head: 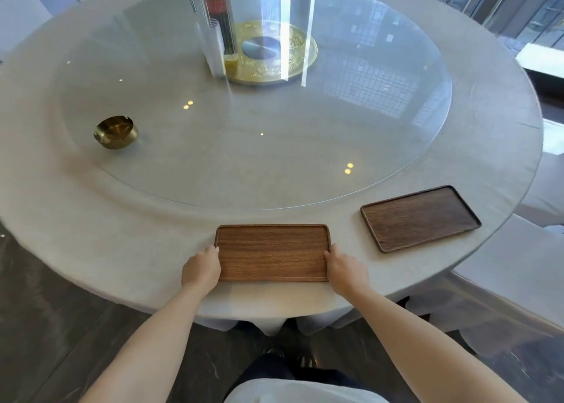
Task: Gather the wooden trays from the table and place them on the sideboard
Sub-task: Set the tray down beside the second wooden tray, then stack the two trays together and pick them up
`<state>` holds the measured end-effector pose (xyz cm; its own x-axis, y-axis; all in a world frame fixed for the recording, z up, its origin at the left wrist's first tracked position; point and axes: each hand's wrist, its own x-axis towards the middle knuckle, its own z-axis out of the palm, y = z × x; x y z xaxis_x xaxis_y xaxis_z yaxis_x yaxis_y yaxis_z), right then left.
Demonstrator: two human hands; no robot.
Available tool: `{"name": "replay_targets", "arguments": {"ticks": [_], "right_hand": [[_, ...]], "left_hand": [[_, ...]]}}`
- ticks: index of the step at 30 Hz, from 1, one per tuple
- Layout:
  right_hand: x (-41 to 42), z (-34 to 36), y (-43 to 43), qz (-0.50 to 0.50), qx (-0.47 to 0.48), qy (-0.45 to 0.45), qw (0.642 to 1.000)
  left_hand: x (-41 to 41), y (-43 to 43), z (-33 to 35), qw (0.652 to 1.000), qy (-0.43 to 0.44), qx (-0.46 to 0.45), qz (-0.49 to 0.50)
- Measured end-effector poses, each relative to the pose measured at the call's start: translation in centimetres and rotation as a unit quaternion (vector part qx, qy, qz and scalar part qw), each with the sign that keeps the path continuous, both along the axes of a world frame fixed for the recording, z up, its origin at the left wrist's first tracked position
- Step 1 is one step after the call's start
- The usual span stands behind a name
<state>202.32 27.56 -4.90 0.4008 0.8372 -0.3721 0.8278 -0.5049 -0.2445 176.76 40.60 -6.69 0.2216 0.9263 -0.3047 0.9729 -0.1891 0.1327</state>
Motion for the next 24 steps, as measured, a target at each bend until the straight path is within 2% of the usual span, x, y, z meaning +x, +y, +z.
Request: {"name": "replay_targets", "arguments": {"ticks": [7,13,19,24], "right_hand": [[-0.2,-0.1,-0.4,-0.014,0.005,-0.022,1.0],[-0.2,-0.1,-0.3,-0.033,0.004,-0.006,0.999],[2.5,1.6,0.4,-0.002,0.04,-0.072,0.997],[7.9,2.9,1.7,-0.03,0.068,-0.086,0.994]], "left_hand": [[0.2,0.4,-0.1,1.0,0.003,0.004,-0.024],[-0.2,0.6,0.1,0.999,0.004,0.011,-0.042],[0.9,2.6,2.4,0.998,-0.003,0.058,0.032],[7.2,2.6,4.7,0.993,-0.063,0.096,0.038]]}}
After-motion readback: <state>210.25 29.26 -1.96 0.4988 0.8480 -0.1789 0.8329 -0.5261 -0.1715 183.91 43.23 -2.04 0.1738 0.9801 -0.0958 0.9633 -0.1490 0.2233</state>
